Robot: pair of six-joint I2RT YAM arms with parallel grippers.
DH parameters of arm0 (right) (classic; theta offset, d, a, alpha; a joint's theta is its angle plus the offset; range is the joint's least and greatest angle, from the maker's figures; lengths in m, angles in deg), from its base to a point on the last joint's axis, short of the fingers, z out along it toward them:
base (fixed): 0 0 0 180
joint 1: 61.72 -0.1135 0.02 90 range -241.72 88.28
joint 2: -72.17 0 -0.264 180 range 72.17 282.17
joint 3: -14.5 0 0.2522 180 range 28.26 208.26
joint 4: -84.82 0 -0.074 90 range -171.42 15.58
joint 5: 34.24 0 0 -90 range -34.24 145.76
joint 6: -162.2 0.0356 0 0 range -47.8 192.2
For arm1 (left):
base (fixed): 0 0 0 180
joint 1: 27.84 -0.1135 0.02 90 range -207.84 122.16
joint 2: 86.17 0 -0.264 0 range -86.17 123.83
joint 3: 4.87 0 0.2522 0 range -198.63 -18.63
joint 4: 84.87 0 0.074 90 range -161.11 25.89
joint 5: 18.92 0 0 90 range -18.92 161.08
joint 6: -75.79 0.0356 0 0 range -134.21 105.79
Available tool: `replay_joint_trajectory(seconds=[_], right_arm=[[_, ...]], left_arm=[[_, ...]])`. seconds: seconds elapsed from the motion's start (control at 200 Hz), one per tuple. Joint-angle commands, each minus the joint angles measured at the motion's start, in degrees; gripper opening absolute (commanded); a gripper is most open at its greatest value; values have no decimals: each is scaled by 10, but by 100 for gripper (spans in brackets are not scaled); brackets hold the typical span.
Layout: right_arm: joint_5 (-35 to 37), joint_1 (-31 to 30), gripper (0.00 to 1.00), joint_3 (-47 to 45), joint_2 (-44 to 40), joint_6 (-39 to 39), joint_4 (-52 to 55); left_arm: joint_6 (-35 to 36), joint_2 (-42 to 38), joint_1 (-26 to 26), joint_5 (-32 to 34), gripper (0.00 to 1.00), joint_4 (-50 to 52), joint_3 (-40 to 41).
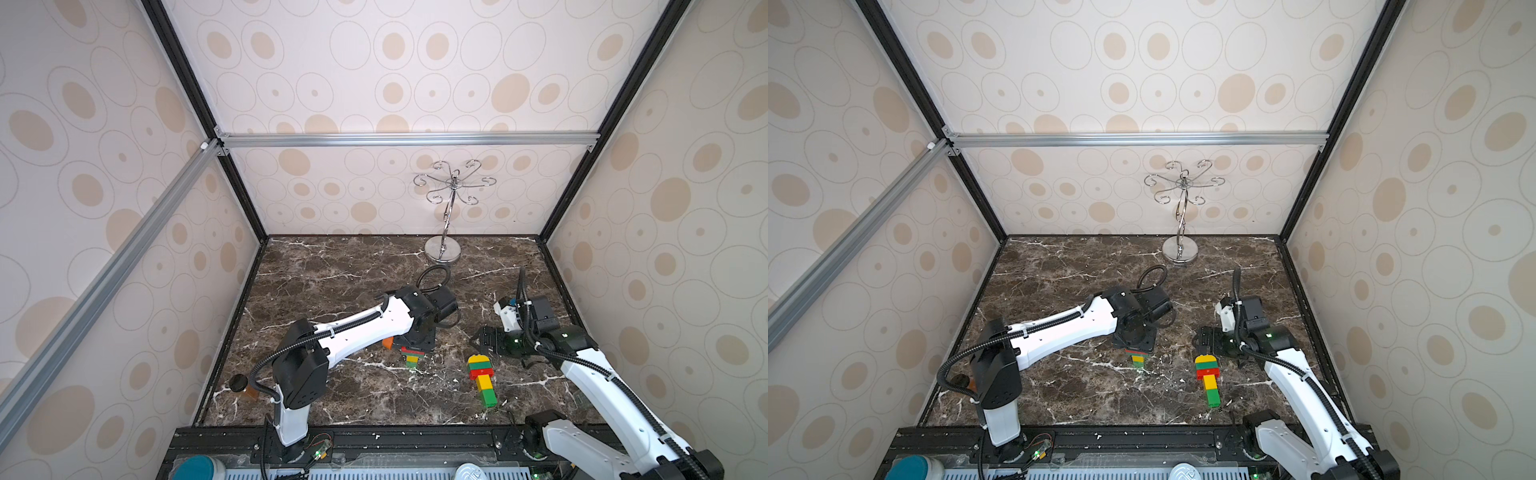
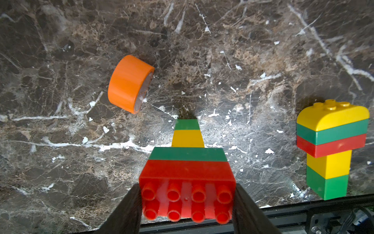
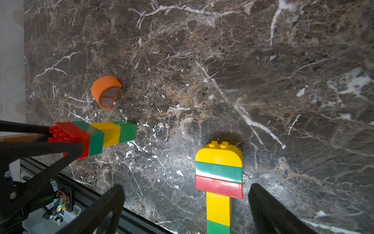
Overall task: Assemble an ice cream with lego
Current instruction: Assemble the lego brick with the lego brick.
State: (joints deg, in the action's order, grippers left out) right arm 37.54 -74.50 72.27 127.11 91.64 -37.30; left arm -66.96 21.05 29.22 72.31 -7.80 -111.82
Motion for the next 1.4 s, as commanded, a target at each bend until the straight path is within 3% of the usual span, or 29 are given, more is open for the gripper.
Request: replay_joint_trajectory(seconds=[0.0,0.275,0.99,1.391], right_arm=[[1,4,98,-7,-4,-2,3],[0,4,98,-7,-4,-3,4],[-2,4,98,-6,-2,-5,5],[-3,4,98,-5,3,-5,5]], left_arm=[[-12,41,3,-16,57,-36,23],[-8,47,9,-12,69,-36,6],[-19,34,13,27,81,-5,-13],[-12,14,12,50,100,14,-38]])
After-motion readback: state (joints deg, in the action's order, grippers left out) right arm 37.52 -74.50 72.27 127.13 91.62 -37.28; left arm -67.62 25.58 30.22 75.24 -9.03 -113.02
